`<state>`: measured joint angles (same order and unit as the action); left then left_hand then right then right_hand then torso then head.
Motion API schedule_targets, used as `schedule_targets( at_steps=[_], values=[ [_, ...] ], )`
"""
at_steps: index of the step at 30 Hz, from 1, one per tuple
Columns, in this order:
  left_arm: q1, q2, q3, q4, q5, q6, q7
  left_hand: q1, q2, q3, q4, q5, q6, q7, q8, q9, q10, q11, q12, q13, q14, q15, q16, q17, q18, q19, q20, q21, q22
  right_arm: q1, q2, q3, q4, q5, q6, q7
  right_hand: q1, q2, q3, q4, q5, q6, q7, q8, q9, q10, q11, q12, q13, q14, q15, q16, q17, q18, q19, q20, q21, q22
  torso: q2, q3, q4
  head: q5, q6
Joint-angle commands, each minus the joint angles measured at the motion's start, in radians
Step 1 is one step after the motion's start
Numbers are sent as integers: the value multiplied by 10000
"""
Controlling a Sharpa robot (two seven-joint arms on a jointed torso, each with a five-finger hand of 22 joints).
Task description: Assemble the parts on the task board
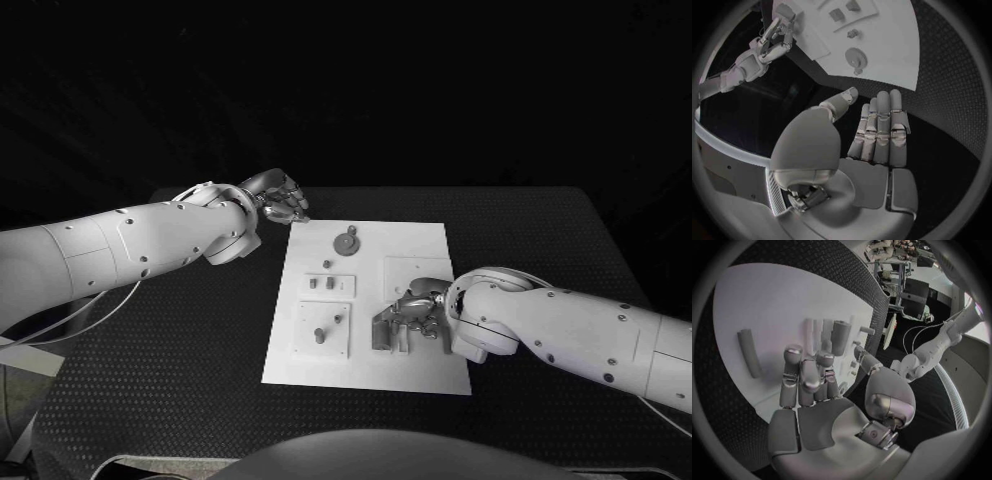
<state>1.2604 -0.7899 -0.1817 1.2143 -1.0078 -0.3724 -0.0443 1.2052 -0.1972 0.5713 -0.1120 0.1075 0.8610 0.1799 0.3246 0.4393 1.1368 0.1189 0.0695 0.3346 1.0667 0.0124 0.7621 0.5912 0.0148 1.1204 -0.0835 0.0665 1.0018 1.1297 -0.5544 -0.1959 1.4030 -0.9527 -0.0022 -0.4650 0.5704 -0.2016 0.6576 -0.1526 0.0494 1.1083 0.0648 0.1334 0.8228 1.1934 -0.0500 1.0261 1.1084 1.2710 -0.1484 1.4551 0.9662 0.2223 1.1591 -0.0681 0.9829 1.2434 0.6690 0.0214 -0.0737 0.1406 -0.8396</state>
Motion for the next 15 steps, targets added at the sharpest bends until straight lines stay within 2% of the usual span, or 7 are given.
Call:
schedule_targets(
  at_steps=[1,7,11,15],
  values=[
    [7,6,4,15,-2,71,36,-60,17,9,63,67,-31,-15,43,-13,-45,20,9,15,68,15,-50,19,53,37,-11,34,-8,-50,4,-35,17,0,211,-48,21,-146,43,74,-34,-55,26,-67,22,-15,58,-59,19,-87,-4,-68,-17,392,-1,-26,-6,-12,-2,1,6,8,-9],
    [7,6,4,17,-2,68,36,-60,17,9,65,66,-32,-14,43,-14,-46,20,9,16,68,15,-51,21,53,37,-11,34,-8,-50,2,-35,19,1,205,-44,58,-143,82,128,-35,-57,28,-68,34,-17,60,-58,25,-82,-1,-65,-9,394,-1,-22,0,-10,-2,4,-1,15,-5],
    [7,8,4,14,-3,72,37,-59,17,9,65,67,-32,-14,43,-15,-46,20,9,16,68,15,-52,23,54,37,-12,34,-8,-50,-44,-35,51,-254,-37,55,120,-76,114,149,-35,-52,27,-66,47,-13,60,-52,33,-77,0,-59,-4,394,3,-22,11,-5,1,8,-2,8,23],
    [7,7,3,8,-3,70,44,-58,18,9,66,67,-32,-14,43,-16,-46,20,9,16,69,15,-53,24,54,37,-12,34,-8,-49,-178,-32,171,-788,-249,239,565,-19,141,-136,-36,-1,12,-35,94,28,45,-11,61,1,-7,-12,97,390,24,-40,66,24,-1,13,0,4,49]
  ],
)
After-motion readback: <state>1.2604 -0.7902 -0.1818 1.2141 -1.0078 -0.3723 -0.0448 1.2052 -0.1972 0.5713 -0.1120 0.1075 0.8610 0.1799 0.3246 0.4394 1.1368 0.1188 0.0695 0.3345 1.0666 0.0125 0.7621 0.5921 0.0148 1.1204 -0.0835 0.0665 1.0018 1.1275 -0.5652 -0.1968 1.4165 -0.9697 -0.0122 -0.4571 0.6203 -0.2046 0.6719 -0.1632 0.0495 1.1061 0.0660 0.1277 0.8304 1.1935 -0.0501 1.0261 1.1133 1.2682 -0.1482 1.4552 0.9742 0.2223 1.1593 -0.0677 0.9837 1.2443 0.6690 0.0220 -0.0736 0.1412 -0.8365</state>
